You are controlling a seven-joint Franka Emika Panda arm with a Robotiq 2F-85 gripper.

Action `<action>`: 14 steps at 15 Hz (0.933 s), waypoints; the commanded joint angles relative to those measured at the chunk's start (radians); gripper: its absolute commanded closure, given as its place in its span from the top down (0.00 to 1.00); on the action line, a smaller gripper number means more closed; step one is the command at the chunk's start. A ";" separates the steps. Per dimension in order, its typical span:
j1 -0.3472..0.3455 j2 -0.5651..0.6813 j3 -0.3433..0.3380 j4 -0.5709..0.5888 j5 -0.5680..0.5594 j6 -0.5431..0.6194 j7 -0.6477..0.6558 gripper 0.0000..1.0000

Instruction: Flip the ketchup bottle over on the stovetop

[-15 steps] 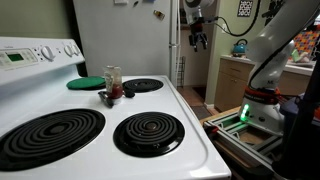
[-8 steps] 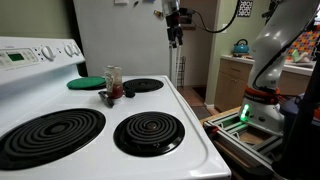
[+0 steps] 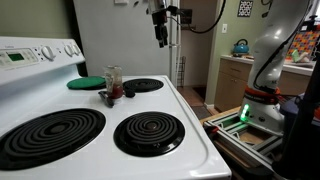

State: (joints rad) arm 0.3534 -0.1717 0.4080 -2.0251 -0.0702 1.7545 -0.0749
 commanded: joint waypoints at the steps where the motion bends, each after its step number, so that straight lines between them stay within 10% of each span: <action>1: 0.008 0.005 -0.007 0.007 -0.002 -0.004 0.000 1.00; 7: 0.017 0.007 -0.002 0.009 0.004 0.020 -0.017 1.00; 14: 0.156 0.069 0.097 -0.056 0.182 0.442 -0.099 1.00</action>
State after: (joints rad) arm 0.4583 -0.1327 0.4720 -2.0432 0.0358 2.0547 -0.1354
